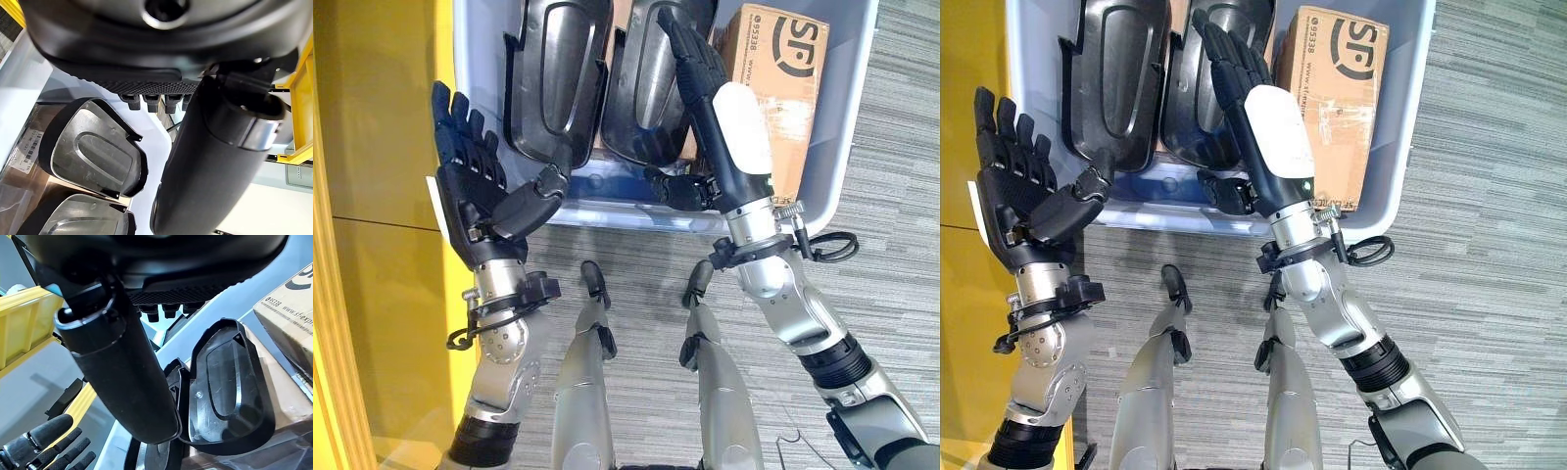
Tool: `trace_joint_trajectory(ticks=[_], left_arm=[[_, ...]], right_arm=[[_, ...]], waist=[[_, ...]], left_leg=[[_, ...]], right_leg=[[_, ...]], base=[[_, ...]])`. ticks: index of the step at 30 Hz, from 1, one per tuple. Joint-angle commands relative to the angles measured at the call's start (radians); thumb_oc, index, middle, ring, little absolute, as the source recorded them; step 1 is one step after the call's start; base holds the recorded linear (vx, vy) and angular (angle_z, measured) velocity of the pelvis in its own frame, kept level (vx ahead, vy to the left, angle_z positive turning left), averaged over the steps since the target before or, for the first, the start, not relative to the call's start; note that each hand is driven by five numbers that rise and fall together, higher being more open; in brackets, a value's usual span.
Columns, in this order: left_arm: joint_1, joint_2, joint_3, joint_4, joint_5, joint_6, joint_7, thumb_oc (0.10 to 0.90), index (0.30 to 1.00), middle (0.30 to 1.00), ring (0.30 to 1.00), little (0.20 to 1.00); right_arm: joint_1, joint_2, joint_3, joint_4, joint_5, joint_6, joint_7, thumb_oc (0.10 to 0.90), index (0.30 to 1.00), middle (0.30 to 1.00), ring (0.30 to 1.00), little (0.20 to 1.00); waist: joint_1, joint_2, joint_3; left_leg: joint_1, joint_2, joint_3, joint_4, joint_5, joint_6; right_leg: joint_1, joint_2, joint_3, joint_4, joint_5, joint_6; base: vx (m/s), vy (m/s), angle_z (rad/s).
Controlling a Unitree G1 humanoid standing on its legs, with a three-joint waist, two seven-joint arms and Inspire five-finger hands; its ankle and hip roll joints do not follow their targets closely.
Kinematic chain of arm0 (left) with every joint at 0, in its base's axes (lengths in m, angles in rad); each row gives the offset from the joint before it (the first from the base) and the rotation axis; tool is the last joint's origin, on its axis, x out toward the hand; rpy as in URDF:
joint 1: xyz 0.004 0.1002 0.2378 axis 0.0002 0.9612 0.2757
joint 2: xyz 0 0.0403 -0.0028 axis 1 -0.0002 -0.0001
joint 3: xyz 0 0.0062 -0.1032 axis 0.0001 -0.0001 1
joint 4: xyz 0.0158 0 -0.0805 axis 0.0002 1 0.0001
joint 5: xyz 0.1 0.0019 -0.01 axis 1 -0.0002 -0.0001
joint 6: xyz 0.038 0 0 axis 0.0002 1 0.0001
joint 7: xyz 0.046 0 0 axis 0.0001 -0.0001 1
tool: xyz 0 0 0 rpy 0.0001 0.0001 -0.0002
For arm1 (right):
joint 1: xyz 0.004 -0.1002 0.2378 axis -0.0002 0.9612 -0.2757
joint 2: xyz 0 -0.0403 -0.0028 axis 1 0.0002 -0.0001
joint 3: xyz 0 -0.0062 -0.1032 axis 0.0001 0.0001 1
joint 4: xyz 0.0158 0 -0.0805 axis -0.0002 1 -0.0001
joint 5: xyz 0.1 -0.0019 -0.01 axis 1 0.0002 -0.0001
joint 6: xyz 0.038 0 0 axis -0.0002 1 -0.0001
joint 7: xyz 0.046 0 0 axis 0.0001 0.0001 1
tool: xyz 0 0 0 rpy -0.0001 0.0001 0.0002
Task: Move parts from the plastic box to the shelf.
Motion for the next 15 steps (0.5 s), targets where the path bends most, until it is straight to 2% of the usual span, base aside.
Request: trace_joint_trajectory(ticks=[1,3,5,6,8,10,11,13,14,15], left_arm=[[0.007,0.034,0.031,-0.188,0.059,-0.081,0.005,0.900,1.000,1.000,1.000,1.000],[0.005,0.032,0.029,-0.185,0.059,-0.082,0.008,0.900,1.000,1.000,1.000,1.000],[0.006,0.031,0.025,-0.185,0.060,-0.084,0.012,0.900,1.000,1.000,1.000,1.000],[0.006,0.030,0.024,-0.184,0.061,-0.083,0.013,0.900,1.000,1.000,1.000,1.000],[0.007,0.027,0.020,-0.185,0.066,-0.085,0.019,0.900,1.000,1.000,1.000,1.000],[0.002,0.027,0.014,-0.183,0.069,-0.086,0.023,0.900,1.000,1.000,1.000,1.000],[0.003,0.027,0.013,-0.184,0.069,-0.086,0.024,0.900,1.000,1.000,1.000,1.000],[-0.002,0.024,0.003,-0.181,0.071,-0.091,0.034,0.900,1.000,1.000,1.000,1.000],[-0.005,0.024,-0.001,-0.180,0.074,-0.093,0.041,0.900,1.000,1.000,1.000,1.000],[-0.005,0.024,-0.002,-0.181,0.074,-0.094,0.042,0.900,1.000,1.000,1.000,1.000]], right_arm=[[-0.111,0.031,-0.005,-0.097,0.023,-0.068,-0.053,0.900,1.000,1.000,1.000,1.000],[-0.112,0.037,0.000,-0.081,0.030,-0.065,-0.056,0.900,1.000,1.000,1.000,1.000],[-0.113,0.045,0.007,-0.070,0.035,-0.064,-0.064,0.900,1.000,1.000,1.000,1.000],[-0.114,0.051,0.010,-0.064,0.040,-0.066,-0.065,0.900,1.000,1.000,1.000,1.000],[-0.107,0.064,0.013,-0.056,0.057,-0.074,-0.080,0.900,1.000,1.000,1.000,1.000],[-0.106,0.073,0.017,-0.044,0.065,-0.074,-0.088,0.900,1.000,1.000,1.000,1.000],[-0.106,0.073,0.017,-0.044,0.065,-0.075,-0.089,0.900,1.000,1.000,1.000,1.000],[-0.104,0.086,0.022,-0.020,0.079,-0.074,-0.118,0.900,1.000,1.000,1.000,1.000],[-0.108,0.091,0.022,-0.008,0.078,-0.073,-0.137,0.900,1.000,1.000,1.000,1.000],[-0.109,0.091,0.023,-0.007,0.077,-0.074,-0.139,0.900,1.000,1.000,1.000,1.000]], waist=[[0.029,-0.012,-0.014],[0.033,-0.009,-0.014],[0.035,-0.008,-0.014],[0.037,-0.006,-0.014],[0.037,-0.003,-0.014],[0.040,0.000,-0.014],[0.039,0.000,-0.014],[0.042,0.006,-0.014],[0.045,0.008,-0.014],[0.044,0.008,-0.014]], left_leg=[[0.015,-0.031,-0.147,-0.027,-0.034,-0.036],[0.023,-0.033,-0.163,-0.026,-0.055,-0.044],[0.003,-0.035,-0.154,-0.022,-0.035,-0.034],[0.015,-0.036,-0.167,-0.024,-0.055,-0.042],[-0.002,-0.037,-0.156,-0.022,-0.035,-0.032],[0.007,-0.039,-0.169,-0.023,-0.056,-0.040],[-0.007,-0.039,-0.157,-0.021,-0.035,-0.031],[-0.011,-0.042,-0.160,-0.020,-0.036,-0.029],[-0.003,-0.044,-0.175,-0.019,-0.057,-0.037],[-0.018,-0.044,-0.164,-0.016,-0.037,-0.028]], right_leg=[[0.152,-0.052,0.034,0.088,-0.166,0.135],[0.162,-0.051,0.041,0.089,-0.179,0.141],[0.148,-0.053,0.033,0.088,-0.167,0.134],[0.159,-0.051,0.042,0.089,-0.180,0.140],[0.145,-0.053,0.035,0.087,-0.166,0.134],[0.154,-0.052,0.044,0.089,-0.182,0.140],[0.142,-0.054,0.036,0.088,-0.168,0.134],[0.140,-0.056,0.036,0.088,-0.170,0.134],[0.150,-0.055,0.043,0.089,-0.184,0.141],[0.137,-0.057,0.035,0.088,-0.170,0.135]], base=[[0.00,0.000,0.00],[0.03,0.006,0.01],[0.00,0.009,0.02],[-0.06,0.018,0.03],[0.00,0.016,0.01],[0.03,0.016,0.00],[-0.06,0.037,0.01],[0.01,0.035,0.01],[0.00,0.000,0.00],[0.00,0.000,0.00]])
